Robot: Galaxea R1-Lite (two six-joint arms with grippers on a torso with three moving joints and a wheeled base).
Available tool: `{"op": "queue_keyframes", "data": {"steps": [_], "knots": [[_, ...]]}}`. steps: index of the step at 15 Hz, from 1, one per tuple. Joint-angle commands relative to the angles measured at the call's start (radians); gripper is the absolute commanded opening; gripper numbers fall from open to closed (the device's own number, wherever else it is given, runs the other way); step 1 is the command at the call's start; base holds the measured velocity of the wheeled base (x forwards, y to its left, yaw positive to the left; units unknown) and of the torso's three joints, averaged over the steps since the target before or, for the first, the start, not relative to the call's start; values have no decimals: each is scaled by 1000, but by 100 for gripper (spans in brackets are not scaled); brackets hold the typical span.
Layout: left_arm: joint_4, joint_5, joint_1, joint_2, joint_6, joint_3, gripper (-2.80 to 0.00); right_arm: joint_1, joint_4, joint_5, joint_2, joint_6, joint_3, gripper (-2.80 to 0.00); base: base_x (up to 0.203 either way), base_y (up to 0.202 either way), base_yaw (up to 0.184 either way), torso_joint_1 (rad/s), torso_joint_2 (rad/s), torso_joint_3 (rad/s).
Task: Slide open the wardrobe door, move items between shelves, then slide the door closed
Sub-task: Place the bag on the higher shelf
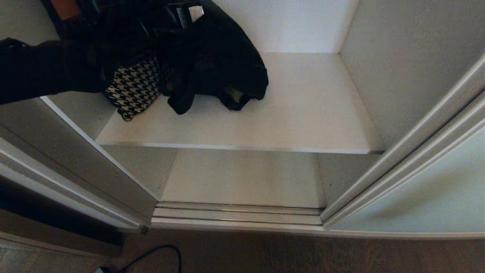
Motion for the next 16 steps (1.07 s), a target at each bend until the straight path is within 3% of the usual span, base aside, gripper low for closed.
{"op": "queue_keyframes", "data": {"steps": [1,5,8,13,16], "knots": [[14,9,-1,19,3,1,0,0,0,0,-1,0,1,-280,0,0,0,0,0,0],[109,9,2,-23,56,1,0,0,0,0,-1,0,0,-280,0,0,0,0,0,0],[193,10,6,-67,62,4,0,0,0,0,-1,0,1,-280,0,0,0,0,0,0],[459,25,10,-159,116,14,0,0,0,0,-1,0,1,-280,0,0,0,0,0,0],[527,62,10,-221,110,19,0,0,0,0,-1,0,0,-280,0,0,0,0,0,0]]}}
